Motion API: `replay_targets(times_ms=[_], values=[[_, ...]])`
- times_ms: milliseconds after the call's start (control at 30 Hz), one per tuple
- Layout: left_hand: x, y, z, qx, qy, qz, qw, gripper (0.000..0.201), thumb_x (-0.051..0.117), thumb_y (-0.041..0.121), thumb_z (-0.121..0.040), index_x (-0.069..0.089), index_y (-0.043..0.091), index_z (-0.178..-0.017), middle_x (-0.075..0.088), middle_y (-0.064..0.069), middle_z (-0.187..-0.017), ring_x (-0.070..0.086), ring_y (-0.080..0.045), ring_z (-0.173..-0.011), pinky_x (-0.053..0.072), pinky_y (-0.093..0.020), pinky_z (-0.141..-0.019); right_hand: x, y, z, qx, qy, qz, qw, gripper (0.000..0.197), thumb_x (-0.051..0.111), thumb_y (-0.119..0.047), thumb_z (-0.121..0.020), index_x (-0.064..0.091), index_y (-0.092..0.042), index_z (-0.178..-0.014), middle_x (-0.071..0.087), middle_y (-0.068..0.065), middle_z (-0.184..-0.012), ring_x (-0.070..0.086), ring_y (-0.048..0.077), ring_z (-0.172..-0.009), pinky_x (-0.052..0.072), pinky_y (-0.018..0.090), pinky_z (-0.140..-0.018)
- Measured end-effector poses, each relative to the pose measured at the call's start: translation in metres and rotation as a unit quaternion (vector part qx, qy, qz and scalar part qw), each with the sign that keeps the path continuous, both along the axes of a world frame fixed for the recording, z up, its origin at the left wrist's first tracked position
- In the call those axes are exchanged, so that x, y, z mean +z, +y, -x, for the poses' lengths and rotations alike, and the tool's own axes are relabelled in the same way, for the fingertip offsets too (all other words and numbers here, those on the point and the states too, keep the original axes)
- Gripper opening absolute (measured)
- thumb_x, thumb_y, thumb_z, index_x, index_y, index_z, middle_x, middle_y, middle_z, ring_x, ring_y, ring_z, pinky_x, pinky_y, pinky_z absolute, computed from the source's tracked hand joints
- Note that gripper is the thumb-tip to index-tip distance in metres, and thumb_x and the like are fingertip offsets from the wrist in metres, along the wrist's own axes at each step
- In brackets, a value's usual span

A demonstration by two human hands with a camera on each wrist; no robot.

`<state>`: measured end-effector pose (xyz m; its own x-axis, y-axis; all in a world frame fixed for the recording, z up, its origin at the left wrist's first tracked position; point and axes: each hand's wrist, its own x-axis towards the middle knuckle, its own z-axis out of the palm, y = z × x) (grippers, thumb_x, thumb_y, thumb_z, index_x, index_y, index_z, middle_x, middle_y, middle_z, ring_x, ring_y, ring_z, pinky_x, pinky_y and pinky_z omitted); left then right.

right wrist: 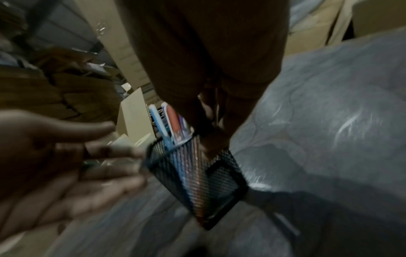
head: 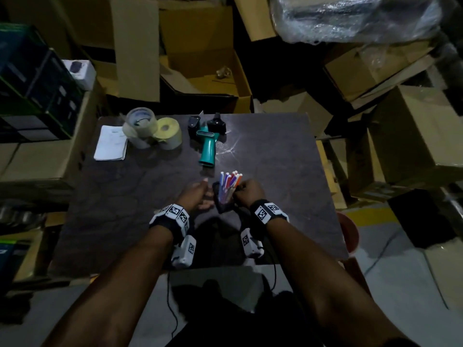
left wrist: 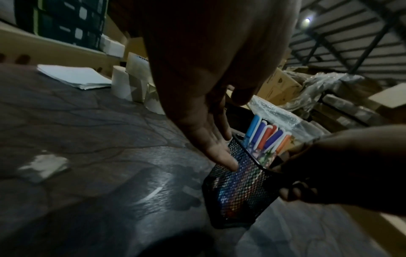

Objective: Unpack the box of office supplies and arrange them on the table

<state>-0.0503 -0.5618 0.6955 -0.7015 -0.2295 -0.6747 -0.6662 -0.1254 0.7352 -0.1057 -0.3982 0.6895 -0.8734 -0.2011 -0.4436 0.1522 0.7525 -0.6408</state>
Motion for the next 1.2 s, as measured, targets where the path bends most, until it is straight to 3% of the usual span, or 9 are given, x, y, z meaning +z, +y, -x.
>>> replay_targets(times_ms=[133,233,467,533,700,767,900,1067,1200], values=[[0.01,0.004,0.036,-0.007,0.029,-0.037,0.999,0.046,0.029,0.045,-0.102,0.061,0.013,-0.091,0.066,-0.01,-0.087,0.062,-0.023,-0.07,0.049,-0.029,-0.068,0.006,0.011,0.025,-0.063,0.006,0.025,0.998,0.013,0.067,-0.014,-0.073,0.07,-0.004,-0.066,0.066,0.013,-0.062,0.054,0.013,-0.057,0.04,0.026,-0.058],[0.015,0.013,0.065,-0.008,0.039,-0.039,0.998,0.047,0.029,0.047,-0.102,0.06,0.014,-0.09,0.067,-0.007,-0.085,0.062,-0.022,-0.067,0.05,-0.025,-0.058,0.004,0.023,0.065,-0.1,0.047,0.034,0.993,0.018,0.067,-0.018,-0.067,0.066,-0.004,-0.057,0.067,0.018,-0.061,0.056,0.014,-0.055,0.048,0.031,-0.056],[0.036,0.02,0.119,0.057,0.071,0.001,0.996,0.036,0.036,0.038,-0.102,0.055,0.01,-0.092,0.061,-0.005,-0.074,0.054,-0.007,-0.036,0.039,-0.013,-0.037,0.016,0.044,0.17,-0.153,0.088,0.024,0.984,0.019,0.064,-0.019,-0.083,0.076,-0.005,-0.087,0.073,0.019,-0.087,0.068,0.026,-0.083,0.042,0.027,-0.068],[0.039,0.021,0.133,0.059,0.079,0.022,0.995,0.034,0.038,0.037,-0.102,0.055,0.013,-0.084,0.061,-0.005,-0.074,0.054,-0.006,-0.038,0.039,-0.014,-0.038,0.015,0.056,0.197,-0.177,0.094,0.015,0.98,0.02,0.062,-0.018,-0.086,0.076,-0.005,-0.093,0.073,0.019,-0.095,0.067,0.037,-0.091,0.042,0.028,-0.071],[0.033,0.031,0.164,0.035,0.094,0.081,0.992,0.03,0.042,0.034,-0.101,0.058,0.017,-0.083,0.066,-0.005,-0.081,0.058,-0.013,-0.055,0.042,-0.021,-0.05,0.006,0.1,0.244,-0.214,0.097,0.015,0.972,0.023,0.059,-0.017,-0.089,0.074,0.0,-0.094,0.07,0.027,-0.093,0.065,0.042,-0.089,0.035,0.028,-0.066],[0.031,0.039,0.172,0.029,0.097,0.093,0.991,0.028,0.043,0.034,-0.101,0.059,0.018,-0.084,0.067,-0.003,-0.08,0.058,-0.015,-0.058,0.041,-0.021,-0.05,0.006,0.111,0.253,-0.218,0.092,0.032,0.971,0.021,0.061,-0.015,-0.088,0.074,0.001,-0.092,0.07,0.027,-0.093,0.065,0.04,-0.087,0.035,0.028,-0.066],[0.032,0.053,0.18,0.006,0.105,0.103,0.989,0.027,0.044,0.034,-0.101,0.06,0.017,-0.087,0.069,-0.003,-0.083,0.059,-0.016,-0.062,0.042,-0.023,-0.054,-0.001,0.115,0.256,-0.218,0.077,0.054,0.971,0.025,0.063,-0.011,-0.083,0.062,-0.004,-0.059,0.066,0.029,-0.078,0.059,0.033,-0.072,0.037,0.032,-0.065],[0.04,0.052,0.18,-0.006,0.116,0.099,0.988,0.026,0.045,0.033,-0.1,0.059,0.018,-0.086,0.067,-0.006,-0.084,0.057,-0.014,-0.06,0.041,-0.02,-0.049,0.005,0.103,0.247,-0.211,0.066,0.055,0.974,0.018,0.064,-0.013,-0.083,0.075,0.001,-0.088,0.071,0.023,-0.086,0.064,0.035,-0.08,0.047,0.034,-0.071],[0.043,0.036,0.174,-0.008,0.134,0.121,0.984,0.025,0.045,0.03,-0.101,0.059,0.019,-0.083,0.067,-0.001,-0.079,0.056,-0.015,-0.062,0.04,-0.021,-0.05,0.009,0.094,0.238,-0.251,0.06,0.055,0.965,0.022,0.063,-0.021,-0.085,0.068,0.0,-0.079,0.06,0.016,-0.076,0.054,0.03,-0.072,0.039,0.033,-0.063]])
